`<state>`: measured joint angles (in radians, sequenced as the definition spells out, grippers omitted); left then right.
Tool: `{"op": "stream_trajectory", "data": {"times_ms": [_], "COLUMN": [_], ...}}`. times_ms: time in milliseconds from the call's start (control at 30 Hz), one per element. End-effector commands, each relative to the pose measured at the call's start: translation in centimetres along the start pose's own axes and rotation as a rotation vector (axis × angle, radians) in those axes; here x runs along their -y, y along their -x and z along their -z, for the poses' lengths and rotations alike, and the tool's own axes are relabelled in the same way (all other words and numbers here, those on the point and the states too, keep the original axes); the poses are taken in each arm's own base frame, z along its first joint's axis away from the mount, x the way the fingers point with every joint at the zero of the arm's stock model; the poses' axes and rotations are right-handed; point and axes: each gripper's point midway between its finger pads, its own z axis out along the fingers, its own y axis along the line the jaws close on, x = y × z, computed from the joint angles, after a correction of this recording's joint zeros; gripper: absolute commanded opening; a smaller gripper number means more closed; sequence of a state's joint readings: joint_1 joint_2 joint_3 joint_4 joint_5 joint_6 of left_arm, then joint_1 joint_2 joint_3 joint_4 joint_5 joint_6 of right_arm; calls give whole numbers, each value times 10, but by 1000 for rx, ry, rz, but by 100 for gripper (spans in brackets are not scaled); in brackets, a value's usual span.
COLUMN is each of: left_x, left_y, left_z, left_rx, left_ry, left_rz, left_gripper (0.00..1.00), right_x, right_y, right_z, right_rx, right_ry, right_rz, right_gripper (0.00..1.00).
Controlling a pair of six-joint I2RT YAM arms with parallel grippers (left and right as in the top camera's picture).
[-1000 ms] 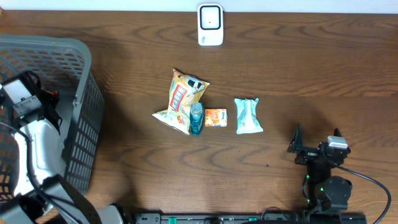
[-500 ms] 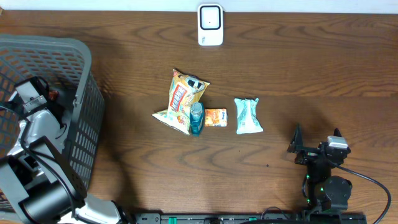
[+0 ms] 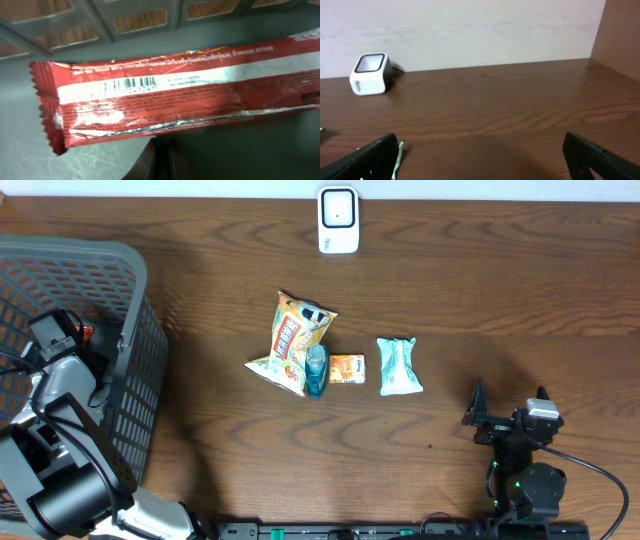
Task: Scan the item barcode
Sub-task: 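Return the left gripper into the basket above the orange-red bar, then grasp the orange-red candy bar with the left gripper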
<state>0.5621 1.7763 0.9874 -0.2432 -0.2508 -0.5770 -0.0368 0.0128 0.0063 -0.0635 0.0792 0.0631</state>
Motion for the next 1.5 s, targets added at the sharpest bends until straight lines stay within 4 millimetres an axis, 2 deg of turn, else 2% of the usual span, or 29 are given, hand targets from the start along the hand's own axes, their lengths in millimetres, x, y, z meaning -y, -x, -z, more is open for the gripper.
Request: {"op": "stream_trajectory", "data": {"times_ms": [0, 100, 167, 267, 333, 467, 633, 833, 1067, 1233, 1333, 1467], "left_x": [6, 13, 8, 1, 1, -2, -15, -26, -14, -20, -19, -14], "left_y": [-3, 20, 37, 54, 55, 50, 36, 23, -17, -49, -50, -32], "left_z": [7, 24, 33, 35, 30, 14, -13, -25, -26, -19, -11, 14], "left_rx": [-16, 67, 145, 223, 226, 204, 147, 94, -100, -238, -242, -194], "left_ry": [-56, -93, -63, -17, -14, 7, 57, 89, 1, 44, 40, -9], "left_rz": [-33, -105, -85, -59, -54, -57, -61, -40, 132, 314, 318, 316], "left_gripper": [7, 7, 8, 7, 7, 7, 7, 7, 8, 7, 7, 7], "right_x": [0, 0, 0, 0, 0, 0, 0, 0, 0, 0, 0, 0], "right_y": [-1, -1, -1, -1, -1, -1, -1, -1, -1, -1, -1, -1], "right_z": [0, 0, 0, 0, 0, 0, 0, 0, 0, 0, 0, 0], "right_rx": [-2, -2, -2, -2, -2, -2, -2, -2, -2, -2, -2, -2], "right_ry": [-3, -3, -3, -3, -3, -3, -3, -3, -3, -3, -3, -3], "right_rz": [13, 13, 13, 13, 13, 13, 13, 13, 13, 13, 13, 13], "right_gripper": [99, 99, 99, 99, 99, 99, 99, 99, 99, 99, 99, 99]}}
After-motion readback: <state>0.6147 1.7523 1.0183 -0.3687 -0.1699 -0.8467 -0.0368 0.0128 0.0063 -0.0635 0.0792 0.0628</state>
